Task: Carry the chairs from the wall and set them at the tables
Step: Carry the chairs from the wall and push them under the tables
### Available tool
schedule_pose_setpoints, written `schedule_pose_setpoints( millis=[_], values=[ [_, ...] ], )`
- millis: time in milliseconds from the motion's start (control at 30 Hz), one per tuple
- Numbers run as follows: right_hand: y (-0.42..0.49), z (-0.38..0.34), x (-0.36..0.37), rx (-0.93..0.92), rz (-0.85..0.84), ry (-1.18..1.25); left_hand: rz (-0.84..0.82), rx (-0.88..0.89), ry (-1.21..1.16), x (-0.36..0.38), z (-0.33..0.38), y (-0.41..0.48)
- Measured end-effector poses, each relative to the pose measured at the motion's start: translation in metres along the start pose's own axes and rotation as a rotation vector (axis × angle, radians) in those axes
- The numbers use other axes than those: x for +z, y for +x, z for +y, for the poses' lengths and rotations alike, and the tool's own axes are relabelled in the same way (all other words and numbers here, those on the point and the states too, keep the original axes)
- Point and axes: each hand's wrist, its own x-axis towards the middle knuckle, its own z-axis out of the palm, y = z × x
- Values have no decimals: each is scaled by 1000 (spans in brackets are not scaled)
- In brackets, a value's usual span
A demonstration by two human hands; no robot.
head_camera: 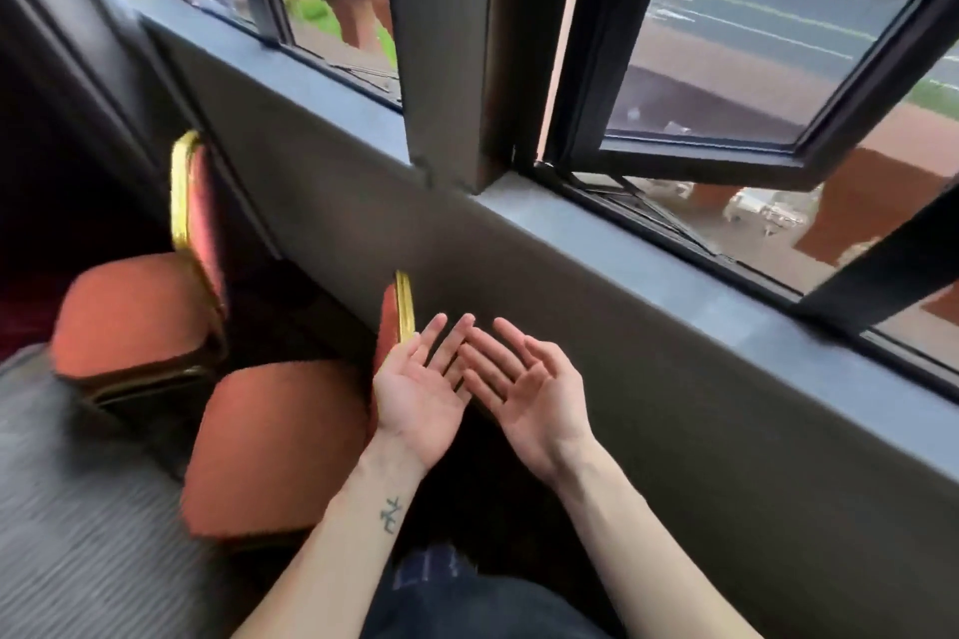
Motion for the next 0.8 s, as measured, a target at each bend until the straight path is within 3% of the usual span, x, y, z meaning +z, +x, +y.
schedule_pose_setpoints(
  millis=[233,467,800],
  values=[
    [55,-8,26,64,-53,-220,110,140,-13,-15,31,36],
    [104,-9,52,164,-71,-272,262,254,-84,-25,36,58],
    [204,-11,71,374,-419,-692,508,498,-229,-12,23,80]
  ],
)
